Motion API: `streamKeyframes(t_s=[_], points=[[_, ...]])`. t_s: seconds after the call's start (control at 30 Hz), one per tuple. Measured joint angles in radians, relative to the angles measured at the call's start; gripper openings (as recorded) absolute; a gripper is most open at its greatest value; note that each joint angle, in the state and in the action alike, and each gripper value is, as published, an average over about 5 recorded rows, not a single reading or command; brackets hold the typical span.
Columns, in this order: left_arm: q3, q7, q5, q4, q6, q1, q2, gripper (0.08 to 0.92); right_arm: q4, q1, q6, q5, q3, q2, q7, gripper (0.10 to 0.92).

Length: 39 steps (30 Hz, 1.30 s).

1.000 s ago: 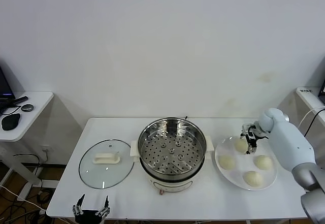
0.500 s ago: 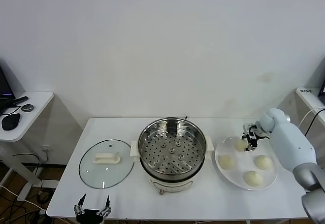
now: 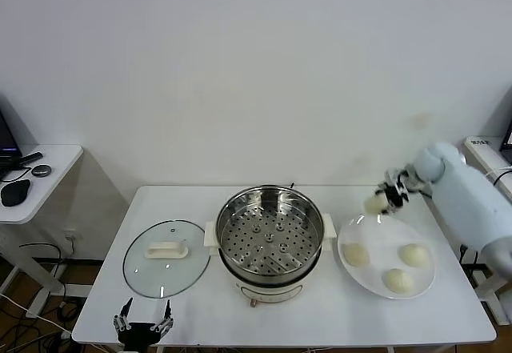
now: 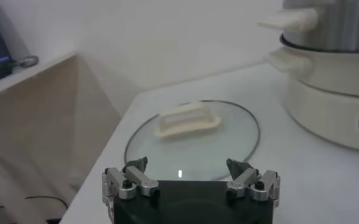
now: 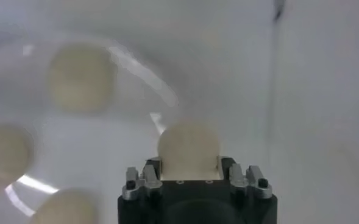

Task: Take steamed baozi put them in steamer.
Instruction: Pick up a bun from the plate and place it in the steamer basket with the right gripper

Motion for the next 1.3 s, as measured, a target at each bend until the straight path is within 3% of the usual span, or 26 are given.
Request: streamKeyframes(t_s=[0.37, 0.8, 1.3], points=[[-0.009, -0.027, -0.015, -0.048, 0.003, 0.018, -0.019, 0.823, 0.031, 0.277, 0.263, 0.223, -0.235, 0.170, -0.071, 0.585], [-0.008, -0.046, -0.037, -0.096, 0.011, 0.049, -0.016, 0.823, 0.180, 0.355, 0.527, 0.171, -0.442, 0.298, -0.067, 0.586], [-0.002, -0.041, -0.050, -0.109, 0.016, 0.047, -0.023, 0.823, 0.210, 0.314, 0.633, 0.082, -0.539, 0.367, -0.060, 0.585]])
